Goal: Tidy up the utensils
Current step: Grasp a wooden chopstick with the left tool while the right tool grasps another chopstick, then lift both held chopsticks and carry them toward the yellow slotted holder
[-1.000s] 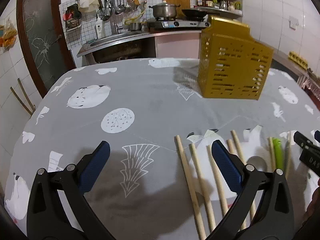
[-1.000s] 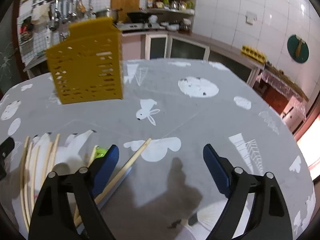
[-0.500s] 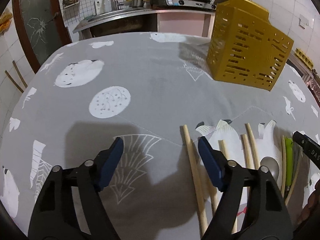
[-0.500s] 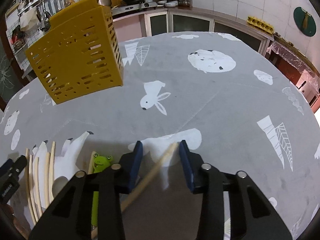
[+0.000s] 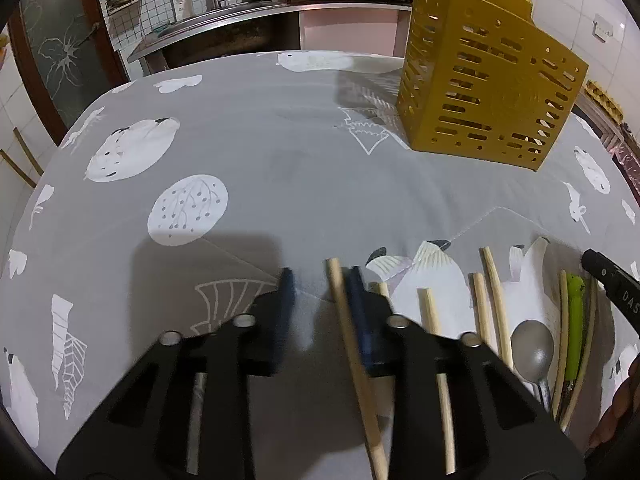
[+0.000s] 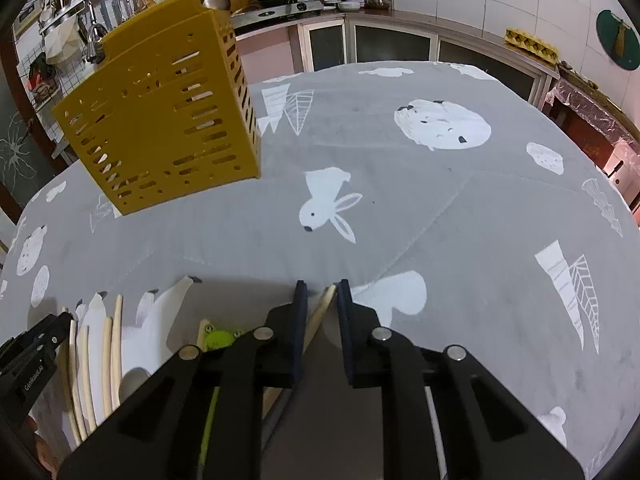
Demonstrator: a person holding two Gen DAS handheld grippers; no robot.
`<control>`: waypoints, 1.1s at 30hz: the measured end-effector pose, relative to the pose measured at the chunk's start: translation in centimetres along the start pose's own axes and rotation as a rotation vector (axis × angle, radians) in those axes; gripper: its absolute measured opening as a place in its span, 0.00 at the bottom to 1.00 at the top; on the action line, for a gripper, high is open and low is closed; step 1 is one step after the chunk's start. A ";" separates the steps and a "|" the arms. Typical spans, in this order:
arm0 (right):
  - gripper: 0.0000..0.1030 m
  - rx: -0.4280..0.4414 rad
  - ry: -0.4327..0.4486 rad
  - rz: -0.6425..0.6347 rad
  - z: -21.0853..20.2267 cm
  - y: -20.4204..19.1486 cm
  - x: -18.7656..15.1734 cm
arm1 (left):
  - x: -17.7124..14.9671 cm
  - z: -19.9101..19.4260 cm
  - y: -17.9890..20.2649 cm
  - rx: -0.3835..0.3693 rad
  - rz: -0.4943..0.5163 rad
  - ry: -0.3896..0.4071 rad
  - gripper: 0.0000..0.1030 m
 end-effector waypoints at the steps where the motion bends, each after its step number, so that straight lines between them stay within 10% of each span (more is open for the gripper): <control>1: 0.14 0.001 0.001 -0.002 0.0 0.0 0.2 | 0.0 0.0 0.0 0.000 -0.002 0.000 0.16; 12: 0.07 0.016 0.061 -0.036 -1.7 -1.1 2.7 | 0.8 -0.3 0.5 -0.021 0.001 0.010 0.06; 33: 0.05 0.179 0.348 -0.120 -12.2 -2.6 4.8 | 4.6 -12.2 0.5 -0.140 -0.005 0.330 0.03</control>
Point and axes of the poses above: each gripper's, at about its wrist camera, not at the fingertips, and z roughly the way its jaws point, y to its right, x to its top, the point moved 10 cm from there along z, roughly the way its jaws point, and after that the axes turned 10 degrees about -y, right-handed, at the moved point
